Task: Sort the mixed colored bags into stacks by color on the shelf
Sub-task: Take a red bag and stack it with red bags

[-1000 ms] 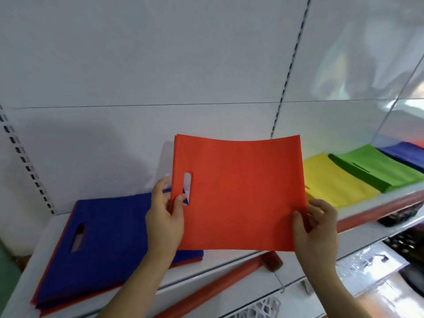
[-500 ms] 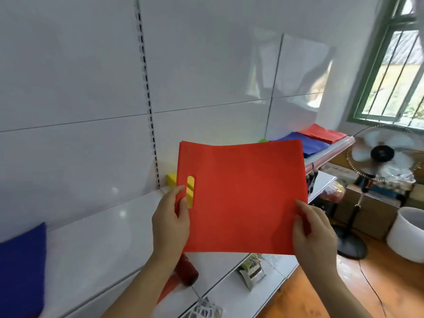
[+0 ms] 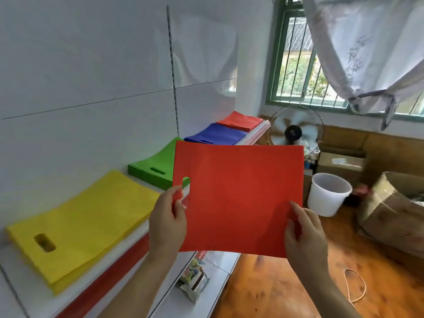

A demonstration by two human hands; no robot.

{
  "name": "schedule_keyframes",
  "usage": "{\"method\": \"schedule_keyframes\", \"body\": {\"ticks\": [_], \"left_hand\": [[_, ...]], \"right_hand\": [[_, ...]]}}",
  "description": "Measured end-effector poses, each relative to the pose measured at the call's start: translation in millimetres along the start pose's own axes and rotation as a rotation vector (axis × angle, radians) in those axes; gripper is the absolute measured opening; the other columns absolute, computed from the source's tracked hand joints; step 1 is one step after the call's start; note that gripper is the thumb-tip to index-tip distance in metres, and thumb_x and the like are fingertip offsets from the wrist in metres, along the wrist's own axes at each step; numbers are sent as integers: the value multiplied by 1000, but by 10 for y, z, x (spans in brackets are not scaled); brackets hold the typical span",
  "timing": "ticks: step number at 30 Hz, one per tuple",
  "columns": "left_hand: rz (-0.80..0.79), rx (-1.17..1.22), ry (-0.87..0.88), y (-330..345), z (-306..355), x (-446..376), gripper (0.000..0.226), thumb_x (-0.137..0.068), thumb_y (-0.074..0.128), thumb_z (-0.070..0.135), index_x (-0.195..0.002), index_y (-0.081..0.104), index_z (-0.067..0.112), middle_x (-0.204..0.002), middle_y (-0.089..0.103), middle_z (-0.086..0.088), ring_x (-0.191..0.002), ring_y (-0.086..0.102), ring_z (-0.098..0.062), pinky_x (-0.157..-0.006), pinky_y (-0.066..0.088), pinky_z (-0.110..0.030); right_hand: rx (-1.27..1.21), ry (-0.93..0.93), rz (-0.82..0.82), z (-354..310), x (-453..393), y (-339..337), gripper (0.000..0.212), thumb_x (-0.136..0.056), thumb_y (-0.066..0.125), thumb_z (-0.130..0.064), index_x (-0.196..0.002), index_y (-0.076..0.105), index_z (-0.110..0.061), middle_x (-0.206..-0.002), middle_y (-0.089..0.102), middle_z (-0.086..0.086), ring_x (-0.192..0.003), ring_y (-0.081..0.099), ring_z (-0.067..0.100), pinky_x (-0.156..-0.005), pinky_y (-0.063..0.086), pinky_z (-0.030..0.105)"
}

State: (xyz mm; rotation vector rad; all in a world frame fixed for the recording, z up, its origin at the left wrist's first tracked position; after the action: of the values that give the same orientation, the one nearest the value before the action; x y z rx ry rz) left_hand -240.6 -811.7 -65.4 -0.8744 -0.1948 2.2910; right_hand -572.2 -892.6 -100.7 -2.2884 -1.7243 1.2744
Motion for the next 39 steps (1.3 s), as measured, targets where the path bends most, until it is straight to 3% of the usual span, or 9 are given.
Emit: {"method": "schedule_keyframes", "body": {"ticks": [3, 7, 11, 15, 19, 22, 26, 30, 39], "left_hand": [[-64, 54, 22, 611, 22, -328, 41, -102, 55, 3, -139, 61, 19, -130, 67, 4, -119, 62, -6, -97, 50, -23], [-140, 65, 81, 1352, 122, -727, 49, -101, 55, 2, -145, 57, 23, -130, 62, 9, -115, 57, 1, -90, 37, 1], [-215, 69, 97, 2025, 212, -1038, 48, -104, 57, 10, -146, 52, 31, -124, 54, 22, -110, 49, 22, -82, 36, 5], [-279, 56, 120, 2745, 272, -1307, 45, -107, 51, 15, -150, 53, 28, -136, 60, 8, -118, 56, -2, -93, 42, -11], [-305, 28, 117, 3553, 331, -1564, 47, -107, 53, 14, -153, 52, 22, -145, 60, 3, -126, 54, -5, -99, 33, -2], [-320, -10, 96, 4171, 388, -1780, 47, -108, 53, 21, -154, 49, 25, -150, 57, 1, -136, 54, -18, -106, 38, -26], [-298, -46, 58, 4789, 441, -2086, 47, -108, 50, 24, -155, 47, 28, -150, 57, 4, -135, 55, -19, -103, 41, -29], [-262, -78, 12, 5176, 421, -2417, 48, -108, 48, 27, -155, 46, 33, -152, 55, 8, -137, 54, -17, -111, 50, -44], [-80, -131, -95, 5869, 43, -3287, 48, -108, 49, 27, -154, 45, 36, -142, 57, 11, -113, 53, 8, -88, 38, -11]], "right_hand": [[72, 39, 35, 305, -437, -1, 55, -97, 61, 0, -148, 57, -21, -124, 58, -4, -100, 51, 5, -86, 43, 29], [141, 96, 56, 691, -991, 27, 59, -97, 59, -1, -150, 54, -26, -122, 57, -1, -102, 56, 18, -85, 44, 33], [176, 174, 73, 1087, -1379, 59, 63, -96, 59, -1, -152, 51, -30, -120, 55, -2, -99, 56, 18, -82, 43, 33], [198, 222, 91, 1548, -1775, 78, 66, -96, 60, -1, -155, 50, -28, -116, 52, -2, -98, 57, 22, -82, 45, 35], [193, 267, 98, 2106, -2288, 127, 68, -95, 60, 0, -157, 48, -27, -113, 52, 1, -98, 57, 23, -83, 48, 39], [189, 256, 93, 2564, -2808, 198, 71, -95, 61, -2, -158, 46, -30, -112, 53, 0, -96, 59, 25, -83, 49, 40], [203, 260, 24, 3034, -3507, 341, 69, -96, 58, -13, -155, 39, -43, -124, 54, -4, -104, 61, 26, -85, 55, 48], [162, 188, -19, 3336, -4192, 602, 66, -94, 59, -1, -156, 48, -22, -119, 56, 5, -107, 58, 27, -87, 48, 37], [98, 77, -129, 3744, -5472, 1627, 64, -95, 59, -1, -155, 50, -21, -122, 55, 7, -106, 61, 34, -87, 51, 42]]}}
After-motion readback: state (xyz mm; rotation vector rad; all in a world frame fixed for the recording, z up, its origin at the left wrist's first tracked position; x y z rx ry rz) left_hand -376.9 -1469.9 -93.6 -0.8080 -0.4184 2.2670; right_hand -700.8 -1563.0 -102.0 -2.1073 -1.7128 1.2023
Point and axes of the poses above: each hand's wrist, its own x-axis away from the middle knuckle, its own y-axis out of the palm, z = x × y, the point moved 5 cm from there along -x, towards the middle knuckle
